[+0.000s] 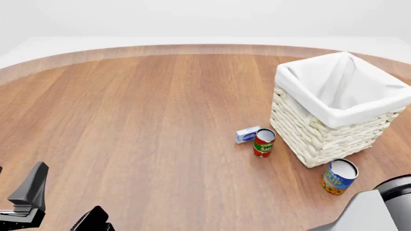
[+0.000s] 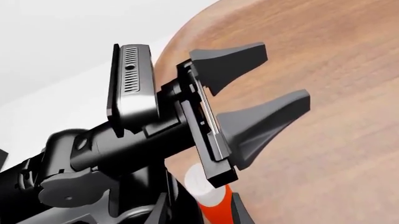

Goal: Pick up the ketchup, and put it in the basket.

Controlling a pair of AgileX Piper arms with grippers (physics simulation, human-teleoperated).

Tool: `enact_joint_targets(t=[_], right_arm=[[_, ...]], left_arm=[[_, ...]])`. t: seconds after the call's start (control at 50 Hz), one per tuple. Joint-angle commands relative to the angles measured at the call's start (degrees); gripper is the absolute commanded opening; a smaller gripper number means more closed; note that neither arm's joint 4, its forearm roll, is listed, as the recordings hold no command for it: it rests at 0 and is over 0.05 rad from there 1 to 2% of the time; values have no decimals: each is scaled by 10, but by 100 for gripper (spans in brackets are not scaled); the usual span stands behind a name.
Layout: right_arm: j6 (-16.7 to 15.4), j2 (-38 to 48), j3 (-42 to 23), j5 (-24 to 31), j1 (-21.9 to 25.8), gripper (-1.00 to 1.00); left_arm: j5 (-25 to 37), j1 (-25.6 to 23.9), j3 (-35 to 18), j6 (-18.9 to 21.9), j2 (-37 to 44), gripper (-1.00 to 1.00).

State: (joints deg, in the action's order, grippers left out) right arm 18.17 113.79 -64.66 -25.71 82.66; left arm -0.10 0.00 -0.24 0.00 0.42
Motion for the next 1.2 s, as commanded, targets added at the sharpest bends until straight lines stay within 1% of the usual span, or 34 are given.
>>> enact_joint_targets(t=[0.02, 0.48, 0.62, 0.64, 1.2], right_arm=[[0, 18, -19, 7, -4, 100], [0, 55, -61, 27, -14, 100], [2, 56, -58, 23, -11, 100], [3, 53, -54, 20, -11, -100], [-2, 22, -36, 15, -12, -100]], left_arm=[[0, 0, 0, 0, 0, 100], [0, 0, 0, 0, 0, 100], [0, 0, 0, 0, 0, 100], [0, 0, 0, 0, 0, 100], [0, 0, 0, 0, 0, 100]])
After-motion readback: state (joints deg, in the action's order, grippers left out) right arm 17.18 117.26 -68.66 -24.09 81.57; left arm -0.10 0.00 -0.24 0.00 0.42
